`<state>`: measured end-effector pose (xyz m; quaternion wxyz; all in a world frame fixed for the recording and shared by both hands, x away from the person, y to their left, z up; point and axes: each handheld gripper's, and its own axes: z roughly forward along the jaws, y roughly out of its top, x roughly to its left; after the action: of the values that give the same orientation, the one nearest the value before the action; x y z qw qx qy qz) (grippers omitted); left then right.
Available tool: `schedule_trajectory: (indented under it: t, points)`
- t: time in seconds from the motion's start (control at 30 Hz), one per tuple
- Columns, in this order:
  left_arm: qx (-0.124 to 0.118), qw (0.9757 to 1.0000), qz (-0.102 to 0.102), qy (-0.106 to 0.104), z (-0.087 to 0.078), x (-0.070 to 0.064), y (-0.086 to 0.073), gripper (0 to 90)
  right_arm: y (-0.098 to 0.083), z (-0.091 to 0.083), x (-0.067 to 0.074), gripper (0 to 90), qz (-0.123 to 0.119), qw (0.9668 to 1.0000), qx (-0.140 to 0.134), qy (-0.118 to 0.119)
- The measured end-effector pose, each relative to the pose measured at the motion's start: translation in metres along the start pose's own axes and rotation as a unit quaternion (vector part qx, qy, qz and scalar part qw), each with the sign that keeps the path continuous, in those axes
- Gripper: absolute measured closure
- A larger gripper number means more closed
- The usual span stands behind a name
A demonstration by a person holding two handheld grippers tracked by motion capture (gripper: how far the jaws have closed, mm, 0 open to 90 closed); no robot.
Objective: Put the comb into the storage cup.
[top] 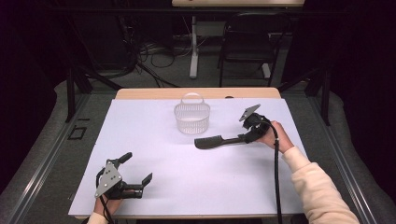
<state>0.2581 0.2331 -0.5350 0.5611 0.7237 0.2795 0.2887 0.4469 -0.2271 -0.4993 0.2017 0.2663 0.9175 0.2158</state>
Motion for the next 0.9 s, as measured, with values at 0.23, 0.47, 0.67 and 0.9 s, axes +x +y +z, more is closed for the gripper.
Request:
schedule_trajectory:
  t: [0.23,0.47,0.67,0.9]
  points:
    - [0.000,1.0000,0.001,0.000,0.000,0.000,0.000,0.5,0.004,-0.005,0.006,19.4,-0.024,0.9997,-0.004,0.008]
    - [0.001,1.0000,0.001,0.002,0.000,0.000,0.000,0.6,0.007,-0.001,0.010,13.2,-0.036,0.9990,-0.001,0.025]
    - [0.001,1.0000,0.001,0.001,0.000,0.000,0.000,0.6,0.010,0.003,0.011,7.8,-0.051,0.9981,0.000,0.034]
    - [0.000,1.0000,0.001,0.001,0.000,0.000,0.000,0.5,0.015,0.005,0.016,0.0,-0.074,0.9959,0.008,0.051]
